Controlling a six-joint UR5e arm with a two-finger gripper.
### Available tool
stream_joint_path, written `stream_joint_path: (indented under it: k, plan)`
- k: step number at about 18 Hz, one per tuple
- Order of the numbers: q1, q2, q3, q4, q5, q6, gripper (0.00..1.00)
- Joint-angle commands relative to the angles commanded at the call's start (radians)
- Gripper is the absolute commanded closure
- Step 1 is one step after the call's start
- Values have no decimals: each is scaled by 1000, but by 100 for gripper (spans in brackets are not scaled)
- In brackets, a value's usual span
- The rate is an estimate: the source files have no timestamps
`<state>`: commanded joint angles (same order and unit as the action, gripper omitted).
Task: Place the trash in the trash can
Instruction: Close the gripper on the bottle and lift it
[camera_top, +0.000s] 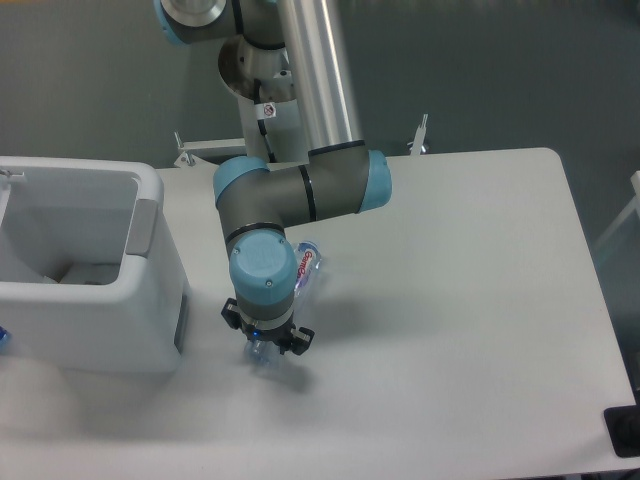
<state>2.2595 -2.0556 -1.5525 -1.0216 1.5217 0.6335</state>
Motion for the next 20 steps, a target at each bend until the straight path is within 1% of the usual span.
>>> stream_joint_path:
  k: [3,8,14,17,18,20]
  plan:
    - [29,22,61,2,-64,-26,57]
    - [84,48,192,6,-207,-81,57]
    - [133,58,363,8,-428,-153,57]
    - [146,75,411,9,-546,-184,57]
    - [150,80,419,11,-578,-187,57]
    - [150,94,428,32,-624,-190,57]
